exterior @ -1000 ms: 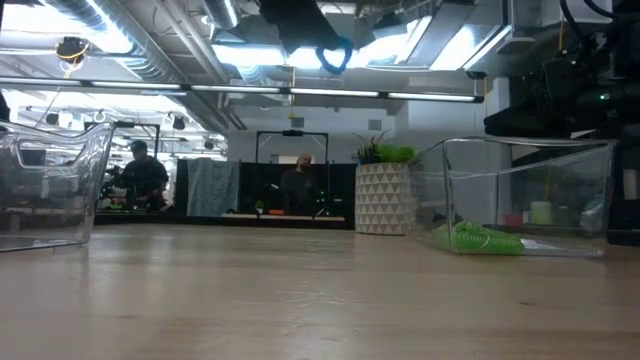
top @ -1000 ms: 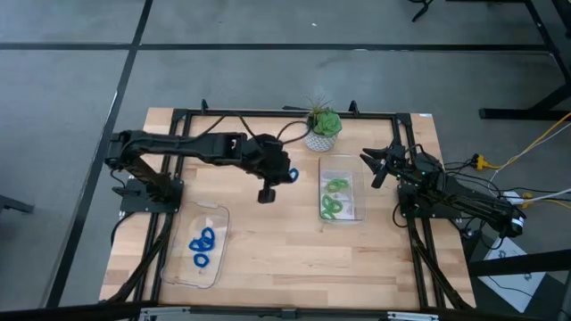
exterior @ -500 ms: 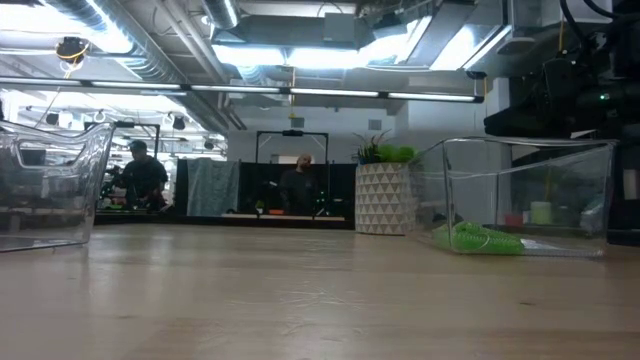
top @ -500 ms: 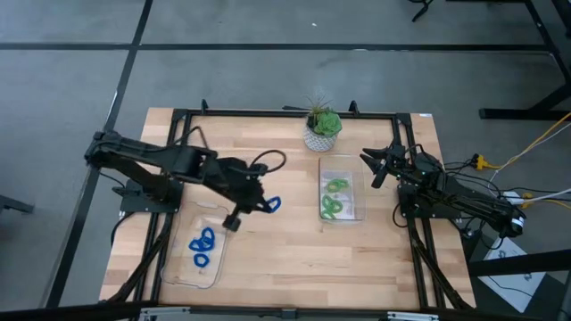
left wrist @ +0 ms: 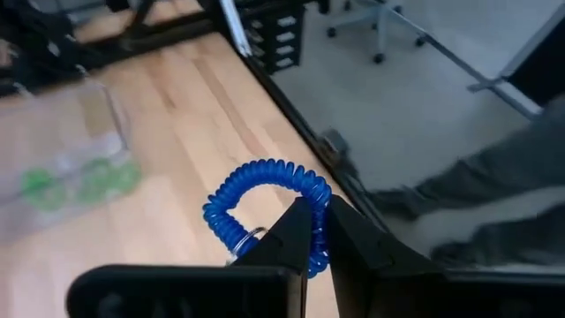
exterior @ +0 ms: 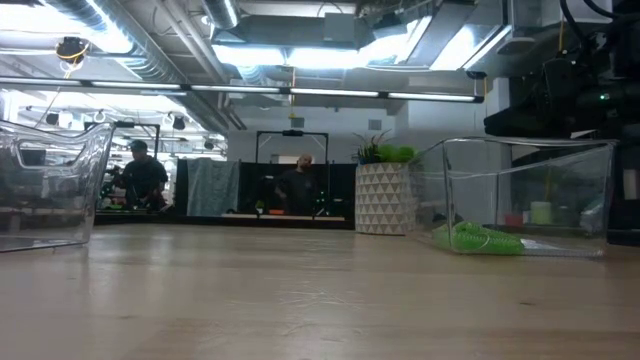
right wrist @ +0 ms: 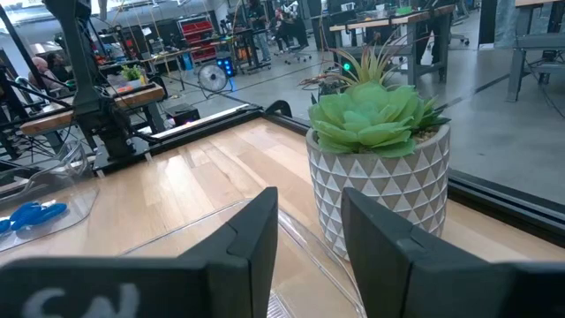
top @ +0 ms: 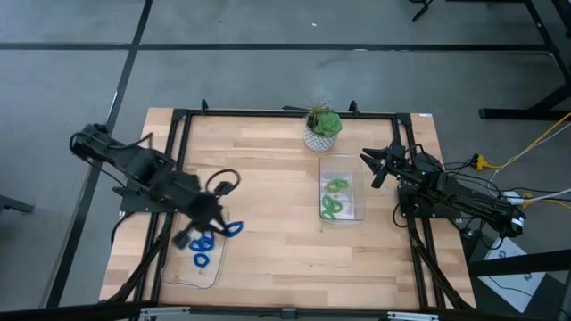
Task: Sort spring keychains
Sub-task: Put the blue spring keychain into the bottom transparent bin
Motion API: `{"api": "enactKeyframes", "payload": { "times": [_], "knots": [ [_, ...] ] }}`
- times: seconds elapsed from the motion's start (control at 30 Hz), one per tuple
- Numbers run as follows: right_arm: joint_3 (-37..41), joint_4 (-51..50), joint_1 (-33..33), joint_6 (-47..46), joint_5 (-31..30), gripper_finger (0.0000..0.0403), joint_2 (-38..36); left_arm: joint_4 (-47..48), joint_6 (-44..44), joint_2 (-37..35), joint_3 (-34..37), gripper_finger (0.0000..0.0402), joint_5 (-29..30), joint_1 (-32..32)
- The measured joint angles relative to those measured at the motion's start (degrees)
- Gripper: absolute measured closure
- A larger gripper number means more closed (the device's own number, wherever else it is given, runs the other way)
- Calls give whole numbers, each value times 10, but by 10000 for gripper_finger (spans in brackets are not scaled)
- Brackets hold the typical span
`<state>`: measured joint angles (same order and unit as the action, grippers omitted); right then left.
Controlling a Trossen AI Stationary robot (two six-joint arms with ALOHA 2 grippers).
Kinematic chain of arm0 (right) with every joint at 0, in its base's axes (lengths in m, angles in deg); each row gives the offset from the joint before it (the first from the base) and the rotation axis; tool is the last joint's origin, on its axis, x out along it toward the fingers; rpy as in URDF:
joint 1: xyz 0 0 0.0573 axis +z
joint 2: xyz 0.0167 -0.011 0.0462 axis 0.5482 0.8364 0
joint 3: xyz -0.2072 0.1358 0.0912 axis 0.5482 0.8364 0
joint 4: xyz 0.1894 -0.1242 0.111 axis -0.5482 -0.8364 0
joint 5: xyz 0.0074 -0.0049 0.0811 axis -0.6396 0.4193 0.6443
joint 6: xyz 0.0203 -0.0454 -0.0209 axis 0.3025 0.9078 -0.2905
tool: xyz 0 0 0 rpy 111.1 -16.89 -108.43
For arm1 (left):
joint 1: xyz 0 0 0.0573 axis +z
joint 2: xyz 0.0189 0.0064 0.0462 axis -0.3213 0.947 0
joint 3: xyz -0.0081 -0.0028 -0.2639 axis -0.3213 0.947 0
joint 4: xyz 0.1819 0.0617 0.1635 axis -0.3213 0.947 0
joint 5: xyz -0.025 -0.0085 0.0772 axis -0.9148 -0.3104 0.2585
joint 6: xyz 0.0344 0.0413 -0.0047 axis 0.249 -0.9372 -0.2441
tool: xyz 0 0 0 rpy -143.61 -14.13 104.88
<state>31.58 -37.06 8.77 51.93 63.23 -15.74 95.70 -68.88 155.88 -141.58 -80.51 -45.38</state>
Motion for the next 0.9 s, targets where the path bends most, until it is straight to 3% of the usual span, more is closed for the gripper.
{"api": "enactKeyframes", "payload": {
  "times": [0.33,0.63,0.9],
  "knots": [
    [0,0,0,0,0,276,0,109,115,-80,0,380,14,-111],
    [0,0,0,0,0,276,0,113,169,-143,0,380,9,-211],
    [0,0,0,0,0,276,0,119,177,-155,0,380,41,-241]
  ]
}}
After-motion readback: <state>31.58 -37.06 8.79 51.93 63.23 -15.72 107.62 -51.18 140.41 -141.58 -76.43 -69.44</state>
